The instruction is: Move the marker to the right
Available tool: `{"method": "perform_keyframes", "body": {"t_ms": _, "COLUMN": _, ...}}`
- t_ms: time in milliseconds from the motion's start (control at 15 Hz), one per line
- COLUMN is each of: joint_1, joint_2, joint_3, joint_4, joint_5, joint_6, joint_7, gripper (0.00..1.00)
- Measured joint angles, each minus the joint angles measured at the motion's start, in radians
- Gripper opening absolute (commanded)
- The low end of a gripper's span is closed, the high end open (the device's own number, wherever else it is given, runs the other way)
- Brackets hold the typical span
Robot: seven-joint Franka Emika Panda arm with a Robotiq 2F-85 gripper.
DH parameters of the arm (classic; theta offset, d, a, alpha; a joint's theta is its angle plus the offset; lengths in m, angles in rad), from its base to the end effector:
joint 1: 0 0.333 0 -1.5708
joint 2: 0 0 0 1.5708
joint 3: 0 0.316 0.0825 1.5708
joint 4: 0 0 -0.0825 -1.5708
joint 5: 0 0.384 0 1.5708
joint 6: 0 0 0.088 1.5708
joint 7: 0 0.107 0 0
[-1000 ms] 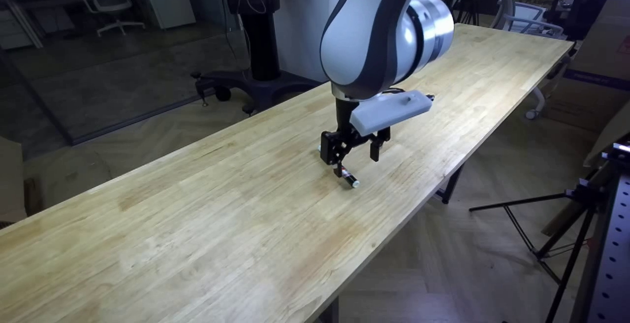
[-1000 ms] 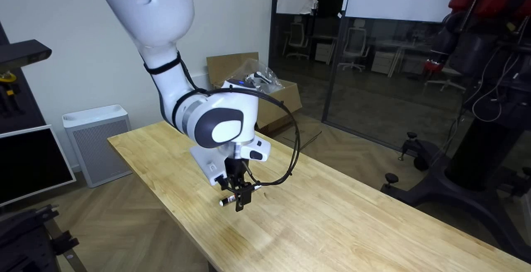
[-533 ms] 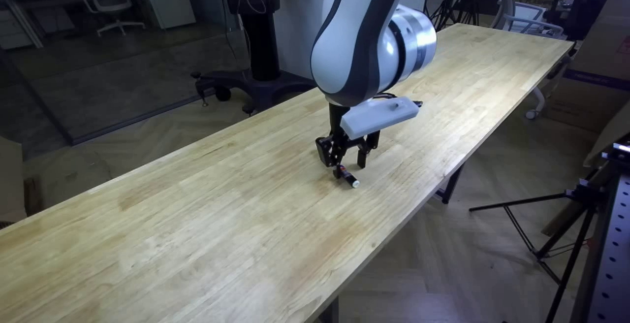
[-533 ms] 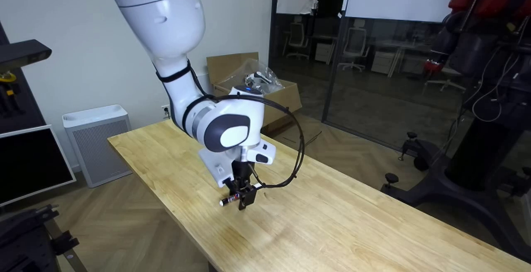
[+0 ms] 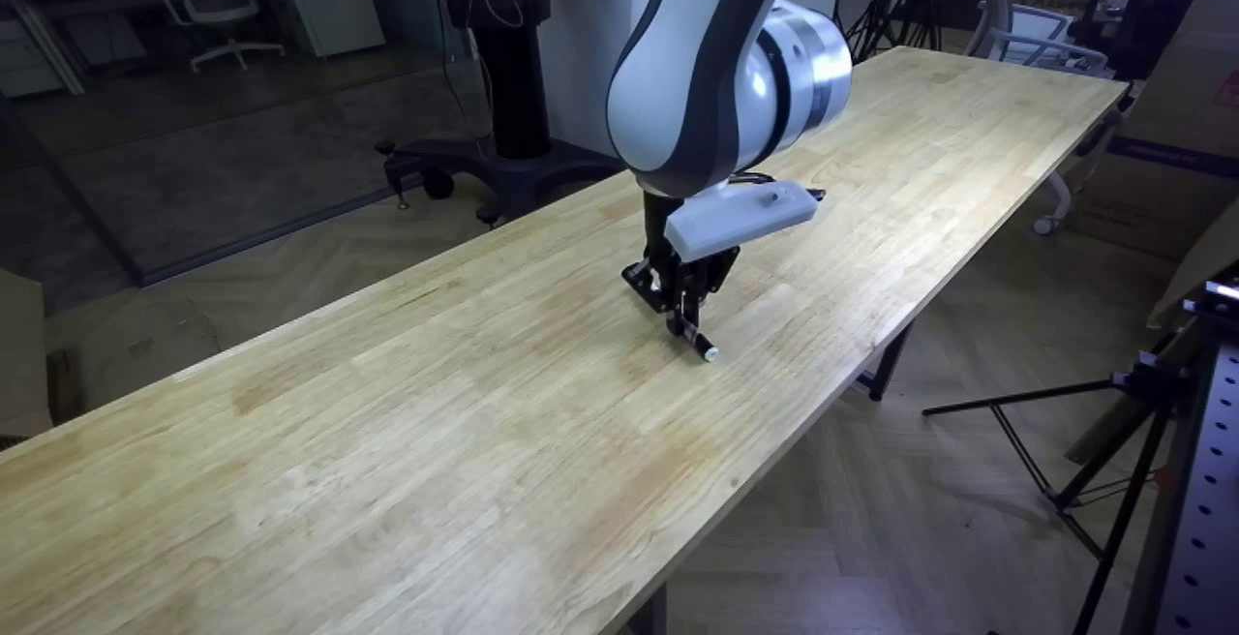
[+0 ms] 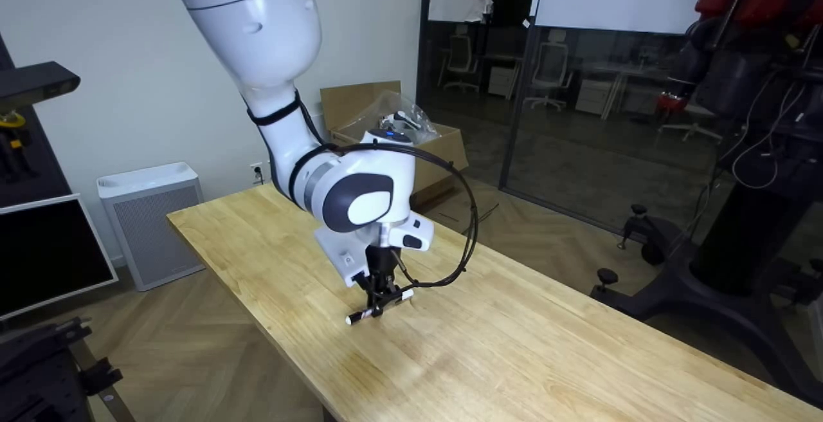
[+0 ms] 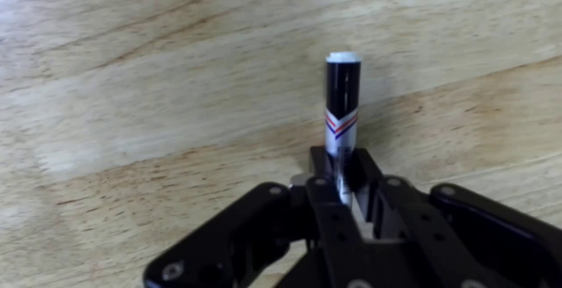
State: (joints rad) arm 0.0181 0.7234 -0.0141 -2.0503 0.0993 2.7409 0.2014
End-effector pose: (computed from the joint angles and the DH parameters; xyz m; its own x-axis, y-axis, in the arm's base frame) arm 0.5704 -0.0020 0.0768 0.9588 -0.2817 -0.0381 -0.2825 -0.9591 -0.0191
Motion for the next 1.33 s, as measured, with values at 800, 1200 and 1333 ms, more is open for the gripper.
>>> {"method": "perform_keyframes", "body": {"t_ms": 800, "joint_1": -0.061, "joint_2": 0.003, "joint_3": -0.109, "joint_4": 0.096, "joint_5": 0.000, "joint_6": -0.107, "joint_7": -0.006, "gripper": 0.05}}
{"method": "perform_keyframes", "body": {"t_ms": 1200, "joint_1": -0.172, "joint_2": 0.013, "joint_3": -0.138, "joint_4": 0.140, "joint_5": 0.023, "joint_6": -0.224, "joint_7": -0.006, "gripper": 0.07}}
{"method": "perform_keyframes", "body": {"t_ms": 1333, "joint_1": -0.192, "joint_2": 0.026, "joint_3": -0.141, "joint_4": 0.149, "joint_5": 0.033, "joint_6": -0.237, "joint_7": -0.004, "gripper": 0.44}}
